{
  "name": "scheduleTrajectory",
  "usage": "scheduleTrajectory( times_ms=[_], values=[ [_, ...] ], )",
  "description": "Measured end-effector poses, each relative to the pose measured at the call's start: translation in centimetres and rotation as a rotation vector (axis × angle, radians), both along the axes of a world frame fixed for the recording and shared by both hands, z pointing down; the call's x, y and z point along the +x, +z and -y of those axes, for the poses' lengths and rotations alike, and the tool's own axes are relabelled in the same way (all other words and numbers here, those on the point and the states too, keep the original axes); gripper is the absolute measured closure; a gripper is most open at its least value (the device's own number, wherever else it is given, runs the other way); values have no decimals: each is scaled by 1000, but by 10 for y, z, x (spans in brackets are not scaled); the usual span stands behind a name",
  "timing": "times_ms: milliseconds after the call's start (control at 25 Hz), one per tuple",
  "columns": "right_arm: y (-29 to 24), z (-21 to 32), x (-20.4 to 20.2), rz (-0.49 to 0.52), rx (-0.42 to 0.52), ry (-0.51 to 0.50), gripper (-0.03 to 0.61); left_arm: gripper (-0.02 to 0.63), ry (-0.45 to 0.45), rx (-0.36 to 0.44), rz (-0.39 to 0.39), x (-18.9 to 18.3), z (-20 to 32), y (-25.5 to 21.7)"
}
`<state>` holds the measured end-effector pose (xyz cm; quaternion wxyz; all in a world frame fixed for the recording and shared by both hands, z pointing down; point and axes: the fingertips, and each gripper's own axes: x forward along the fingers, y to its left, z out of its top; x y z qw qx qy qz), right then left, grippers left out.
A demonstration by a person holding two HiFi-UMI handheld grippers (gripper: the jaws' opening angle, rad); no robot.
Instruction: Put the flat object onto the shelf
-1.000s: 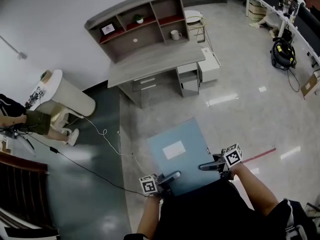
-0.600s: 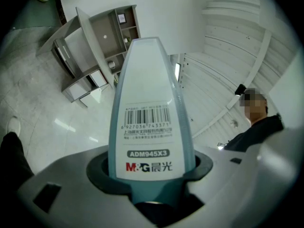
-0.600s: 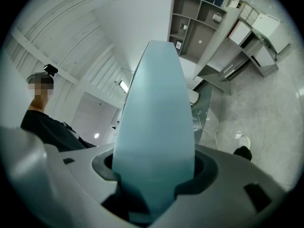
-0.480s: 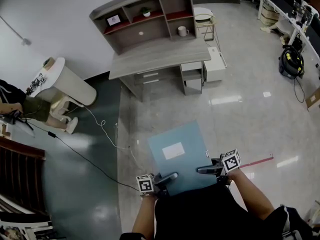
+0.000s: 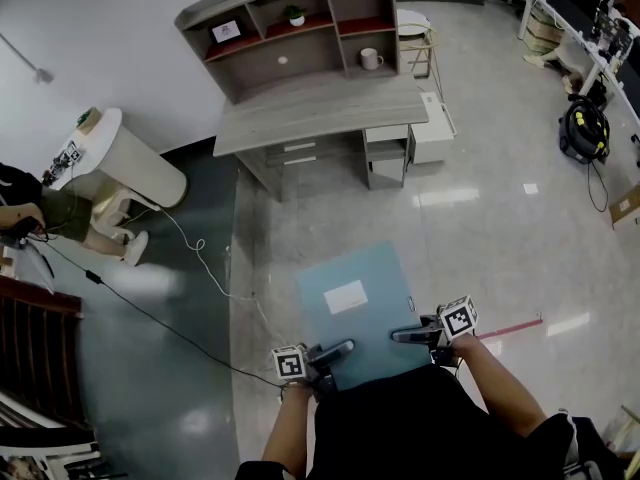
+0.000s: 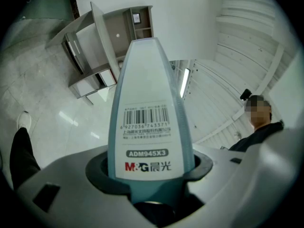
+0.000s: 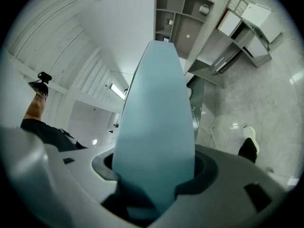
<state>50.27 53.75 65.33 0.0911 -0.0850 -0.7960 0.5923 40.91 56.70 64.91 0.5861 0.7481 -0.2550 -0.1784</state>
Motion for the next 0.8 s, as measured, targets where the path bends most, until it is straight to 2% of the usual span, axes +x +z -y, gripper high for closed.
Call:
scheduleTrajectory(
  times_ms=[200,320,560,800],
  values=[
    [3,41,-33,-1,7,10,293,334,7,-1,19,-35,39,10],
    [3,69,-56,-6,-6,11,293,334,-12,4,-16,-56,69,5],
    [7,130,-108,-10,10,26,293,334,6,40,-8,-110,130,11],
    [-9,188,-158,-10,40,58,293,334,33,88,5,-160,193,-10]
  ],
)
